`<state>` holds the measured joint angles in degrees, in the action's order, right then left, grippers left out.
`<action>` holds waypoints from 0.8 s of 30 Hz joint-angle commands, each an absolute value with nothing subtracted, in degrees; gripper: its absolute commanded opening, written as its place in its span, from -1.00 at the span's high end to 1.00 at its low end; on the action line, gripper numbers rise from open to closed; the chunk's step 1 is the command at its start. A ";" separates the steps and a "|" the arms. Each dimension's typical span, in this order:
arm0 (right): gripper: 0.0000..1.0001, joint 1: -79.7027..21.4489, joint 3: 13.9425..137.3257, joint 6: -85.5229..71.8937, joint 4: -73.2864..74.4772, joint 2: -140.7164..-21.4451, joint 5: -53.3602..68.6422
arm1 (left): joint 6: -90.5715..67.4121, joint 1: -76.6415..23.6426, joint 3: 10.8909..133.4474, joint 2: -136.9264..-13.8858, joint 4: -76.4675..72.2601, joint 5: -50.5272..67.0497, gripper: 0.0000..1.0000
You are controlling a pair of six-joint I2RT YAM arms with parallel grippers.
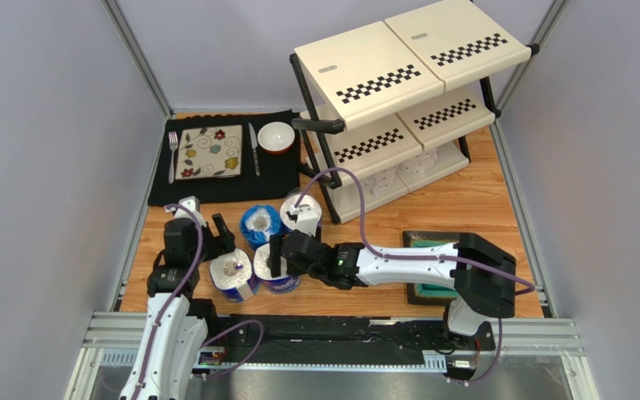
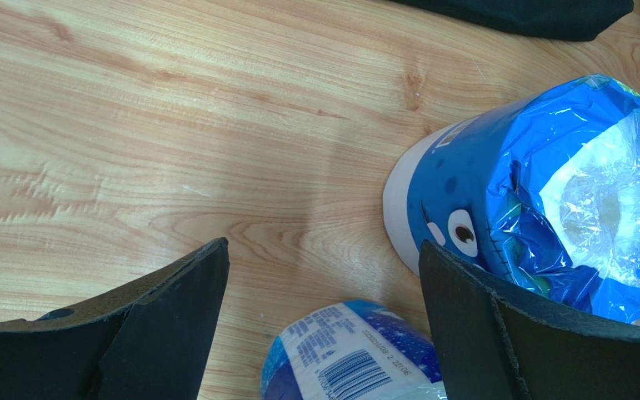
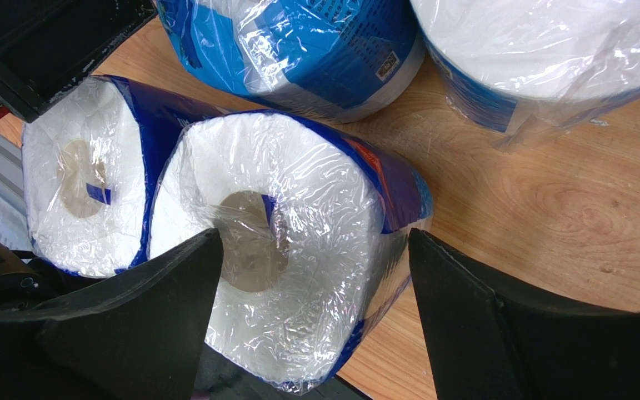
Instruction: Place and organize the paper towels onto the shelf
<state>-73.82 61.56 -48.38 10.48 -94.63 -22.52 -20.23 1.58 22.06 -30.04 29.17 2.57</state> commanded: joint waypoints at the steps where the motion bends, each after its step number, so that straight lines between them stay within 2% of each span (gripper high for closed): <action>1: -0.70 -73.92 60.56 -48.78 12.22 -92.64 -25.66 | -19.34 1.49 22.06 -29.62 28.48 3.34 -0.85; 10: -0.70 -73.92 57.39 -48.52 10.02 -88.77 -26.81 | -19.34 1.49 21.97 -29.71 28.39 3.52 -0.85; 24: -0.67 -73.65 62.14 -48.69 12.13 -95.53 -25.66 | -19.34 1.58 21.97 -29.88 28.39 3.69 -0.85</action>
